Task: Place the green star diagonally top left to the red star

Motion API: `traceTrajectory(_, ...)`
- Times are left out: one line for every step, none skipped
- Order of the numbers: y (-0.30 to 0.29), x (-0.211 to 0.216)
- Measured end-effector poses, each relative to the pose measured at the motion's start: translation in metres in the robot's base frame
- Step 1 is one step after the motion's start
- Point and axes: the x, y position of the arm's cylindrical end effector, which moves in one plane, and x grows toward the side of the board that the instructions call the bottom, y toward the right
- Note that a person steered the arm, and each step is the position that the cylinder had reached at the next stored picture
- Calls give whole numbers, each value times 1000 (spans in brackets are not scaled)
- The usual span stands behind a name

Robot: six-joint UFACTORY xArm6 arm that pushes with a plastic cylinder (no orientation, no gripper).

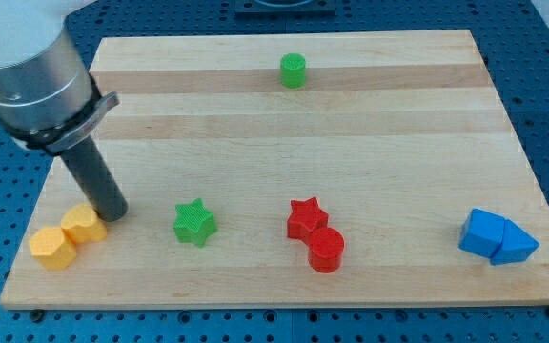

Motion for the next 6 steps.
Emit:
traceTrajectory(-5, 9)
traceTrajectory(-6, 10)
traceTrajectory(-1, 10)
traceTrajectory(9, 7)
traceTrajectory(31, 6)
traceTrajectory(58, 16)
